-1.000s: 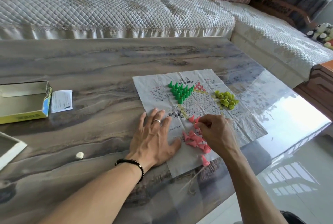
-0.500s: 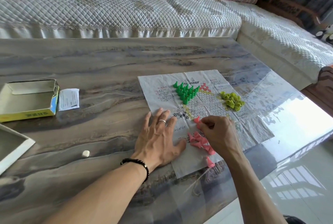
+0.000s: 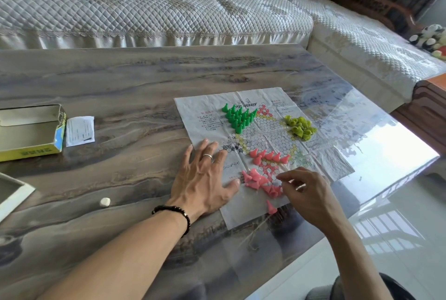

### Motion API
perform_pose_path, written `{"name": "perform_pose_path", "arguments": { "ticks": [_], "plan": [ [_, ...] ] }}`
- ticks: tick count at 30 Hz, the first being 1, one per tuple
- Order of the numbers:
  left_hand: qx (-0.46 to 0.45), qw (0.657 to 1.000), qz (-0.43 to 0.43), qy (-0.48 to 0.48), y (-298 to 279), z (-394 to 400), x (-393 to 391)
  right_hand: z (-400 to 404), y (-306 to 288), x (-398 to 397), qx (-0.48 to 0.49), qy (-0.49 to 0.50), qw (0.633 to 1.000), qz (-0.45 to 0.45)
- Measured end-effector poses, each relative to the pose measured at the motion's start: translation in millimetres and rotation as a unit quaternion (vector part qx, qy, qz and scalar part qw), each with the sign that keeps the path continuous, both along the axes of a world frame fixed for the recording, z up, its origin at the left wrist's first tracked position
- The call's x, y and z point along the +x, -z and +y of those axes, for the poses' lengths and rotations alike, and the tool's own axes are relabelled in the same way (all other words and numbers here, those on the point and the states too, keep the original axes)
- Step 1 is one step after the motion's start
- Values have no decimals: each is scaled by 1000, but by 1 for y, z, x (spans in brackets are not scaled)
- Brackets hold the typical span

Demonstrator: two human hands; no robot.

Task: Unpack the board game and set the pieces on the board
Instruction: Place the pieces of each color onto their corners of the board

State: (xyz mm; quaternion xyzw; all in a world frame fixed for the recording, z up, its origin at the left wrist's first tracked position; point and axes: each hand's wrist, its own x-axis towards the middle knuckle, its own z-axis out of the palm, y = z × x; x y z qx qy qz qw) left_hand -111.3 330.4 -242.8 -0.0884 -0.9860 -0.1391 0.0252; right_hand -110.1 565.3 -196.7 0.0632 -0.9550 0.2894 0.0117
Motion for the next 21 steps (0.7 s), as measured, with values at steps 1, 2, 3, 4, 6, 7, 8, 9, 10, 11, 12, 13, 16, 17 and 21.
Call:
{"name": "perform_pose_path", "arguments": {
  "ticks": [1,2,3,4,6,7,8,9,10,11,12,13,16,17,21],
  "plan": [
    [1,1000,0,-1,0,0,0,1,0,2,-11,7,1000,-1],
    [1,1000,0,-2,0,1,0,2,-1,3,-25,12,1000,-1],
    [0,1000,0,-3,1,1,-1,3,-2,4,-35,12,999,0],
    [-1,1000,1,-3,1,1,-1,4,-2,6,-42,7,999,4],
    [-2,1000,1,-3,1,1,-1,5,-2,8,-41,-7,999,13],
    [-2,1000,0,-2,1,0,-1,6,-1,8,-34,-10,999,19],
    [-3,1000,-1,-1,1,0,-1,5,-1,8,-27,-11,999,24],
    [-2,1000,0,-1,1,0,-1,5,0,8,-20,-10,999,27],
    [-2,1000,1,-1,1,1,-1,5,1,8,-16,-8,999,26],
    [-2,1000,2,-1,1,1,-1,5,2,8,-14,-7,1000,24],
    [-1,1000,1,-1,1,1,-1,5,2,7,-12,-4,1000,23],
    [-1,1000,0,-1,1,1,-1,5,2,7,-11,2,1000,24],
    [-2,1000,-1,-1,1,0,0,4,-1,0,-26,43,998,41],
    [-1,1000,-1,-1,0,1,0,2,-2,-3,-32,53,997,49],
    [3,1000,-2,-1,-1,1,0,-11,-6,-17,-40,62,994,83]
  ]
}}
